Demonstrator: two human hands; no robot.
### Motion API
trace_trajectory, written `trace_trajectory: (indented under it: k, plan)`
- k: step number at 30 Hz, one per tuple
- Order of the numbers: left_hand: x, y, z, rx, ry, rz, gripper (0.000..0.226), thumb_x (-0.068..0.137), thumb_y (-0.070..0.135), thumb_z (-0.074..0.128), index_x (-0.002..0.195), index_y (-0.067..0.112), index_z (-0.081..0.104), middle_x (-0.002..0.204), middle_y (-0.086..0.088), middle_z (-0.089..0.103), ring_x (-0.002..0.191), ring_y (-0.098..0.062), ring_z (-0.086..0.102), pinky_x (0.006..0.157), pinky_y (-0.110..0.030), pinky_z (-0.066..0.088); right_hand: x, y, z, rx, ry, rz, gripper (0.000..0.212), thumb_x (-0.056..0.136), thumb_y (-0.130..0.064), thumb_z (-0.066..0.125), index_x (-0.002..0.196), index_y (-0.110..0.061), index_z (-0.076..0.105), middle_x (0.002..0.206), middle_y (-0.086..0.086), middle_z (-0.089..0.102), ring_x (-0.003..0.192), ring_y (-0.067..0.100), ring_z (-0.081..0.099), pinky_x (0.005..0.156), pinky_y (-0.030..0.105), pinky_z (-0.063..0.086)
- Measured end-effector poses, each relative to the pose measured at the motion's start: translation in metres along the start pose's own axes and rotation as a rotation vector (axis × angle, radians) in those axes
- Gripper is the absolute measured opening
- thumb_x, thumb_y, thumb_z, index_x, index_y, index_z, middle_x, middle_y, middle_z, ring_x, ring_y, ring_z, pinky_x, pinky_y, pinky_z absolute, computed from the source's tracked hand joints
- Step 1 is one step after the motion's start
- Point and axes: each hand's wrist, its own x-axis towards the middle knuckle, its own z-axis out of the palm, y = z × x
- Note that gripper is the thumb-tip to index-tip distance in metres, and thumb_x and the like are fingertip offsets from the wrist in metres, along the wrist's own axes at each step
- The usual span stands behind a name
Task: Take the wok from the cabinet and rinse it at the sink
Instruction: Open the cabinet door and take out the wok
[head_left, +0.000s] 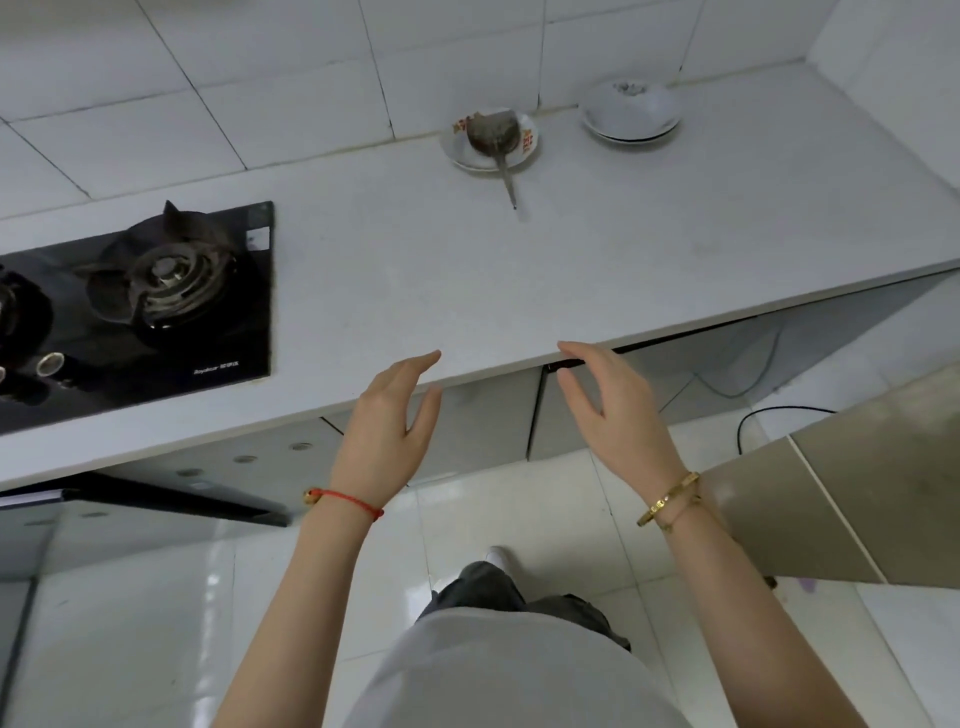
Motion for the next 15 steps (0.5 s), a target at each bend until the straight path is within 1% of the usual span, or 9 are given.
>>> trace_trajectory:
  k: [3,5,6,9,11,13,15]
  plan:
    - [-0.002,-0.007,0.015,-0.009,-0.001,0.020,0.037,0.100,0.021,0.050,0.137,0.016,0.053,0.136,0.002,0.057,0.129,-0.014,0.050,0.109,-0.028,0.038,-0.004,0.015,0.006,-0.028,0.010,-0.018,0.035,0.101,-0.029,0.047,0.131,-0.015,0.055,0.127,-0.004,0.060,0.121,0.008,0.052,0.102,0.017,0.037]
    - [-0.005,-0.014,0.031,-0.017,0.001,0.037,0.036,0.100,0.020,0.050,0.136,0.015,0.054,0.134,0.001,0.058,0.127,-0.014,0.052,0.108,-0.026,0.038,-0.009,0.028,0.012,-0.045,0.036,-0.026,0.034,0.100,-0.028,0.047,0.130,-0.015,0.056,0.123,-0.005,0.061,0.119,0.009,0.052,0.099,0.013,0.035]
    - [-0.006,-0.019,0.041,-0.019,0.001,0.043,0.036,0.100,0.020,0.050,0.135,0.015,0.054,0.134,0.001,0.059,0.126,-0.014,0.053,0.107,-0.024,0.038,-0.012,0.036,0.017,-0.052,0.050,-0.027,0.034,0.100,-0.028,0.047,0.129,-0.015,0.056,0.121,-0.005,0.061,0.117,0.009,0.052,0.096,0.012,0.035]
    - [-0.010,-0.039,0.080,-0.007,-0.007,0.059,0.036,0.100,0.021,0.049,0.135,0.015,0.054,0.130,0.000,0.061,0.117,-0.016,0.057,0.101,-0.024,0.041,-0.021,0.068,0.038,-0.066,0.081,-0.035,0.034,0.100,-0.028,0.046,0.129,-0.014,0.057,0.118,-0.004,0.062,0.116,0.011,0.053,0.096,0.018,0.038]
    - [-0.011,-0.057,0.108,0.004,-0.004,0.079,0.035,0.100,0.021,0.049,0.134,0.015,0.054,0.129,-0.001,0.061,0.113,-0.017,0.059,0.100,-0.023,0.041,-0.028,0.095,0.058,-0.076,0.098,-0.045,0.033,0.100,-0.028,0.046,0.128,-0.013,0.057,0.117,-0.004,0.063,0.114,0.012,0.054,0.095,0.018,0.038]
    - [-0.011,-0.078,0.137,0.019,0.004,0.092,0.036,0.100,0.022,0.049,0.135,0.015,0.054,0.132,-0.001,0.060,0.122,-0.017,0.055,0.104,-0.023,0.038,-0.032,0.123,0.080,-0.086,0.107,-0.043,0.033,0.100,-0.028,0.046,0.127,-0.013,0.057,0.116,-0.004,0.063,0.112,0.013,0.055,0.095,0.020,0.039]
    - [-0.010,-0.100,0.166,0.025,0.011,0.099,0.037,0.100,0.023,0.049,0.135,0.015,0.054,0.133,-0.002,0.060,0.125,-0.016,0.053,0.104,-0.020,0.035,-0.035,0.152,0.104,-0.092,0.118,-0.039,0.033,0.100,-0.029,0.046,0.126,-0.014,0.057,0.115,-0.004,0.063,0.112,0.014,0.055,0.096,0.024,0.042]
